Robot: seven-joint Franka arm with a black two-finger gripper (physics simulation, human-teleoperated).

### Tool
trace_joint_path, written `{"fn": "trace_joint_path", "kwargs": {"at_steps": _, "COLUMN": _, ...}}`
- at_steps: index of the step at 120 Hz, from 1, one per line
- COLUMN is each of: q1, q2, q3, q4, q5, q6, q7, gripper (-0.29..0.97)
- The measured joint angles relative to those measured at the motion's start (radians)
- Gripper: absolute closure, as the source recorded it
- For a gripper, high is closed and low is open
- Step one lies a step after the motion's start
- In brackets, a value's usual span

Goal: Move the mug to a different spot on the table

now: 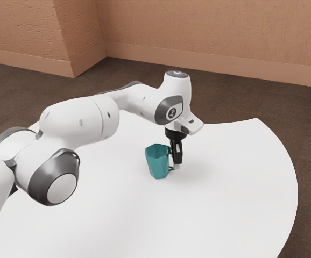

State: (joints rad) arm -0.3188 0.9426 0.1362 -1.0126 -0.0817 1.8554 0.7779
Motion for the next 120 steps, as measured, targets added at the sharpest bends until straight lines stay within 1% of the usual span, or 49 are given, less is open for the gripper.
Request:
{"fn": "trace_joint_path", "kwargs": {"at_steps": 45, "q1": -0.002, "q2": 0.006, "q3": 0.003, "q4": -0.008, "q5": 0.008, "q6": 0.001, "q7": 0.006, "gripper": 0.42}}
{"fn": "trace_joint_path", "kwargs": {"at_steps": 80, "q1": -0.01, "q2": -0.002, "q3": 0.01, "q4": -0.016, "q5": 0.009, "q6": -0.007, "q7": 0.009, "gripper": 0.46}}
{"fn": "trace_joint_path", "kwargs": {"at_steps": 96, "q1": -0.023, "q2": -0.008, "q3": 0.031, "q4": -0.018, "q5": 0.011, "q6": -0.025, "q7": 0.009, "gripper": 0.49}}
{"fn": "trace_joint_path", "kwargs": {"at_steps": 120, "q1": -0.025, "q2": -0.011, "q3": 0.039, "q4": -0.019, "q5": 0.012, "q6": -0.055, "q7": 0.009, "gripper": 0.52}}
